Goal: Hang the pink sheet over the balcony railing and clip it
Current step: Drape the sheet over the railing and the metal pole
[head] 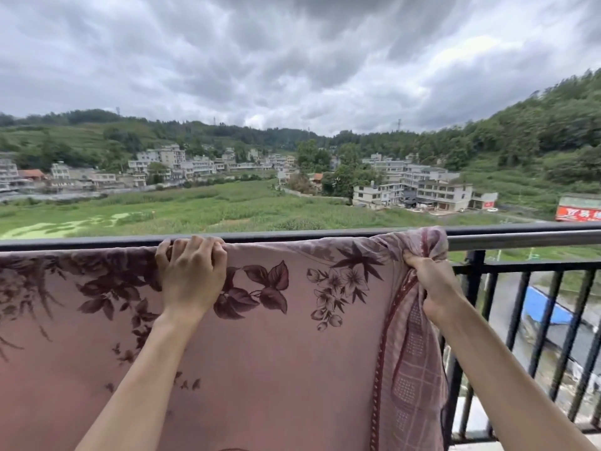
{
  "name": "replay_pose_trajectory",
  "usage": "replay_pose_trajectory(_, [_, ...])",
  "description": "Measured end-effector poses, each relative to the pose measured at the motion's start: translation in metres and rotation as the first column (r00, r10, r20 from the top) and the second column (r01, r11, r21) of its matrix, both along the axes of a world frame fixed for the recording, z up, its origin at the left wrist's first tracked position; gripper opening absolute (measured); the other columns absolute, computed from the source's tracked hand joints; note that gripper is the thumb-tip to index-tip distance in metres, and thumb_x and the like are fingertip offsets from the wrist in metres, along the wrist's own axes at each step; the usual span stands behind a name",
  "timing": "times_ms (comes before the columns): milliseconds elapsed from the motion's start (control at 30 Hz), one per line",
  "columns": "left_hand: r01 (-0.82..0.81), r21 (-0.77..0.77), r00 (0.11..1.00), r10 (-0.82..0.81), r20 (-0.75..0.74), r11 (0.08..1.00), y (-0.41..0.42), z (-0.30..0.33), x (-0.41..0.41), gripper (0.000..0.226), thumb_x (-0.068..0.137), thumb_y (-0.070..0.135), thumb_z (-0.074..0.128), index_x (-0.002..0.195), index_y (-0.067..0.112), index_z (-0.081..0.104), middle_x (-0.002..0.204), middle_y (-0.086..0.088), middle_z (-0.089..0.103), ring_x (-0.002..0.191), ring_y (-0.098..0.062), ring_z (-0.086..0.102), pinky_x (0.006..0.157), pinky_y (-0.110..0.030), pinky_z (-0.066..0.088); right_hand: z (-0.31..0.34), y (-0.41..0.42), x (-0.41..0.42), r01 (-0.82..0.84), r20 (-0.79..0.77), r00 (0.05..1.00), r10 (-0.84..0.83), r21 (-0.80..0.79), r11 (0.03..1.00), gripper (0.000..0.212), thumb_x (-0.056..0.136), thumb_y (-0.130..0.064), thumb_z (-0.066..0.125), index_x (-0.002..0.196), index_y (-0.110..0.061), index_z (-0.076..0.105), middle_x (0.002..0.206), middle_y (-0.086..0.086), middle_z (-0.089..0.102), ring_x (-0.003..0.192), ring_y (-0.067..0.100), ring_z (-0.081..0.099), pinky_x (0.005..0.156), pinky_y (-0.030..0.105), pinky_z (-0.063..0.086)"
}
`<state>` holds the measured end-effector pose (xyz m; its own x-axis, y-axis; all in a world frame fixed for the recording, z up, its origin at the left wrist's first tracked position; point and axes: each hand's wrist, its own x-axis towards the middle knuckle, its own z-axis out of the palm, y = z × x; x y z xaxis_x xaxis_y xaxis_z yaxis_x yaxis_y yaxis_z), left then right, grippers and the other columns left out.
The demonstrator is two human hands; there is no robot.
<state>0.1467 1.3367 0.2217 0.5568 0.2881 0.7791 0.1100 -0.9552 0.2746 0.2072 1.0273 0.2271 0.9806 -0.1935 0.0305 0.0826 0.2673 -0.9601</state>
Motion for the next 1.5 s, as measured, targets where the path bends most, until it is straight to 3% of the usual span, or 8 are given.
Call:
replay_pose_trajectory(233, [0.290,0.122,0.937,-0.256,-0.237,0.949,-0.091,0.006,0.019,0.039,0.097,0.040,0.027,0.129,0.028,0.045,0.133,0.003,0.048,0.127,-0.019,0.038,0.113,-0.049,0.008,-0.011,0.001,0.010,-0.085,-0.002,0.996,0.085,0.001,0.996,0.019,0.084,-0.011,0.065,0.101,-0.004,0.068,0.096,0.013,0.071,0.090,0.026,0.068,0.088,0.038,0.052])
replay_pose_trajectory(433, [0.425,0.062,0.879,-0.395,-0.268,0.903,-0.143,0.010,0.052,0.040,0.098,0.039,0.027,0.135,0.029,0.039,0.138,0.007,0.042,0.130,-0.015,0.033,0.113,-0.047,0.009,-0.008,-0.008,0.036,-0.139,-0.005,0.990,0.139,-0.068,0.988,0.010,0.080,-0.011,0.068,0.089,-0.006,0.070,0.088,0.012,0.072,0.086,0.028,0.068,0.087,0.040,0.053])
replay_pose_trajectory(700, [0.130,0.025,0.988,-0.127,-0.085,0.991,-0.150,-0.018,0.087,0.055,0.090,0.048,0.011,0.106,0.026,0.059,0.113,0.006,0.057,0.113,-0.020,0.040,0.100,-0.038,0.007,-0.001,-0.063,0.068,-0.357,-0.026,0.933,0.359,0.056,0.932,0.011,0.088,-0.007,0.058,0.095,-0.004,0.066,0.068,0.008,0.070,0.058,0.020,0.069,0.060,0.030,0.058])
replay_pose_trajectory(933, [0.061,-0.019,0.992,-0.063,-0.112,0.998,-0.128,-0.025,0.075,0.048,0.087,0.044,0.019,0.103,0.027,0.060,0.114,0.004,0.058,0.115,-0.021,0.041,0.103,-0.038,0.010,-0.002,-0.055,0.068,-0.441,0.148,0.889,0.433,0.018,0.898,0.032,0.084,-0.009,0.065,0.059,-0.019,0.047,0.056,0.001,0.054,0.051,0.015,0.054,0.051,0.028,0.050])
replay_pose_trajectory(1100, [0.066,0.007,0.992,-0.065,-0.111,0.998,-0.109,-0.026,0.069,0.048,0.087,0.044,0.019,0.106,0.029,0.060,0.116,0.004,0.057,0.116,-0.020,0.041,0.104,-0.037,0.011,-0.023,-0.075,0.063,-0.380,0.094,0.924,0.370,0.132,0.916,0.008,0.076,-0.016,0.072,0.074,-0.013,0.064,0.065,0.004,0.068,0.058,0.017,0.066,0.061,0.029,0.058])
replay_pose_trajectory(1200, [0.068,-0.011,0.993,-0.069,-0.095,0.998,-0.101,-0.028,0.066,0.049,0.087,0.043,0.017,0.105,0.027,0.060,0.117,0.003,0.057,0.117,-0.022,0.041,0.107,-0.039,0.009,-0.048,-0.068,0.055,-0.287,-0.012,0.958,0.287,0.026,0.958,0.017,0.078,-0.015,0.072,0.088,-0.002,0.068,0.068,0.008,0.073,0.063,0.022,0.070,0.068,0.033,0.056])
replay_pose_trajectory(1400, [0.064,-0.005,0.997,-0.064,-0.035,0.998,-0.106,-0.034,0.066,0.032,0.093,0.033,0.039,0.105,0.020,0.065,0.113,-0.002,0.064,0.114,-0.024,0.049,0.110,-0.049,0.005,-0.045,-0.048,0.057,-0.132,0.036,0.990,0.139,-0.164,0.978,0.018,0.075,-0.023,0.076,0.076,-0.007,0.069,0.073,0.007,0.072,0.077,0.024,0.068,0.081,0.036,0.055])
replay_pose_trajectory(1500, [0.191,0.091,0.981,-0.187,-0.046,0.977,-0.136,-0.040,0.073,0.032,0.092,0.030,0.039,0.116,0.021,0.059,0.112,0.001,0.063,0.113,-0.020,0.053,0.112,-0.053,0.001,-0.047,-0.039,0.058,0.018,0.158,0.987,0.041,-0.351,0.936,0.044,0.072,-0.042,0.076,0.074,0.001,0.067,0.073,0.007,0.069,0.069,0.020,0.065,0.066,0.026,0.053])
